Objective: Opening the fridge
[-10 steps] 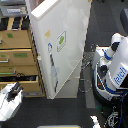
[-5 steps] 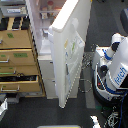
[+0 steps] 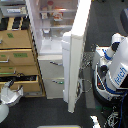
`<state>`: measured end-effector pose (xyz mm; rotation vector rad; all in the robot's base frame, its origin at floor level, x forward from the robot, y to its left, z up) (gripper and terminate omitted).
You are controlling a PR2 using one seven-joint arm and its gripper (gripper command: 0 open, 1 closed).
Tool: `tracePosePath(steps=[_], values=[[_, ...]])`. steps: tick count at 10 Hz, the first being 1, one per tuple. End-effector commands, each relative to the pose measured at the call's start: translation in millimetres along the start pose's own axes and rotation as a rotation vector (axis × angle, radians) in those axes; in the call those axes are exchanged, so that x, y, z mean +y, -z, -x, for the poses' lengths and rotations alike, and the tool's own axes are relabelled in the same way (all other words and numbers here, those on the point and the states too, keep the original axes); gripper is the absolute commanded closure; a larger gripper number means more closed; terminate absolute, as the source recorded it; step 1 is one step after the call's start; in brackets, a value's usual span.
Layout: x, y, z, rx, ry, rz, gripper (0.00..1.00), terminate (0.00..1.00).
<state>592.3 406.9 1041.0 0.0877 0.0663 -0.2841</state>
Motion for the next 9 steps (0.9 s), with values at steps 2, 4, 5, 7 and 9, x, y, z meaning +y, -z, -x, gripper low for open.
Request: tracePosePath(steps=[2,4,5,7,9], values=[[-571,-248,-195,-0.178,0.424,-0.075,0.00,0.00],[-719,-350,-74,-0.256,0.600,-0.005,0.00,0.00],[-746,-367,-54,-0.264,0.636,0.016,0.00,0.00],[-857,-426,27,-0.296,0.842,0.118,0.00,0.00],[-936,-447,115,-0.338,1.087,0.202,0.00,0.00]])
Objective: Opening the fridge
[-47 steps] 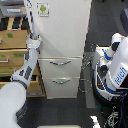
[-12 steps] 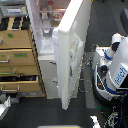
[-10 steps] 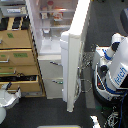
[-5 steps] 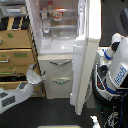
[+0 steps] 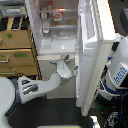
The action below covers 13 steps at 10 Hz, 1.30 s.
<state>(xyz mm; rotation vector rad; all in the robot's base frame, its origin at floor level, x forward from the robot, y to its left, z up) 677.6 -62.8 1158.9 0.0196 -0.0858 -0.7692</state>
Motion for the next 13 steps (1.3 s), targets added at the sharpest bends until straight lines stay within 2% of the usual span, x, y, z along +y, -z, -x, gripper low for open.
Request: tracePosePath(steps=[1,3,4,5,6,7,8,11,13], values=[[-638,-307,13,-0.207,0.628,0.168,0.00,0.00],[-621,-295,-6,-0.173,0.528,0.152,0.00,0.00],[-515,-242,-30,-0.147,0.418,0.118,0.00,0.00],[-465,-218,-28,-0.150,0.387,0.120,0.00,0.00],[-385,-181,-12,-0.183,0.380,0.084,0.00,0.00],[-168,-74,-40,-0.327,0.383,0.054,0.00,0.00],[-133,-59,-41,-0.340,0.356,0.059,0.00,0.00],[4,-41,159,-0.368,-0.027,-0.015,0.00,0.00],[65,8,234,-0.332,-0.167,-0.022,0.00,0.00]])
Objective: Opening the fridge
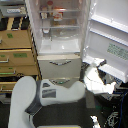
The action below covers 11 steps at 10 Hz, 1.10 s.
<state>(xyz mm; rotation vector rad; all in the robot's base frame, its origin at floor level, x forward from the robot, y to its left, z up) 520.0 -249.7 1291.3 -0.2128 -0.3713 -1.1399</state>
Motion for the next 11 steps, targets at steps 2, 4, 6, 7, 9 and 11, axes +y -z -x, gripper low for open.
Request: tracePosePath(steps=[2,4,6,7,9,11], values=[[202,31,461,0.077,-0.601,-0.280,0.00,0.00],[184,33,507,0.086,-0.670,-0.299,0.00,0.00],[161,39,547,0.078,-0.744,-0.307,0.00,0.00],[153,42,566,0.068,-0.780,-0.311,0.00,0.00],[146,47,597,0.039,-0.873,-0.316,0.00,0.00],[123,81,625,0.106,-0.879,-0.373,0.00,0.00]])
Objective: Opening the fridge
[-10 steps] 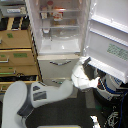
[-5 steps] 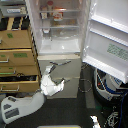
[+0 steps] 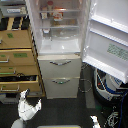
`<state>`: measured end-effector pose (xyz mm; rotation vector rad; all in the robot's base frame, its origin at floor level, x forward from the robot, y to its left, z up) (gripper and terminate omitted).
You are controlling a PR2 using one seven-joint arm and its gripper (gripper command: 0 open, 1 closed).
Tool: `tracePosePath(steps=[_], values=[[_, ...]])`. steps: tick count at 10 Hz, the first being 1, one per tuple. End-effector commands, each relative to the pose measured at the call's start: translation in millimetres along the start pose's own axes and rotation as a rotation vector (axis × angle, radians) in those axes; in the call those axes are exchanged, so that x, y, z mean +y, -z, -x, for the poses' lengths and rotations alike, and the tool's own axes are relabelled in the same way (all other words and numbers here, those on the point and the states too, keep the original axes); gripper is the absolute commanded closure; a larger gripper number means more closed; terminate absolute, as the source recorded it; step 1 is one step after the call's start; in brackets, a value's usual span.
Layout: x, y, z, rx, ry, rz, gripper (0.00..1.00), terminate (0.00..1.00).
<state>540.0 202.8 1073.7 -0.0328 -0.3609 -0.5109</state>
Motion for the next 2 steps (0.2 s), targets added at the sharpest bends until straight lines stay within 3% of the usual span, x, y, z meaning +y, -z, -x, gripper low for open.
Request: tracePosePath(steps=[1,2], values=[[10,56,191,0.061,-0.287,-0.096,0.00,0.00],[-4,78,204,0.083,-0.273,-0.117,0.00,1.00]])
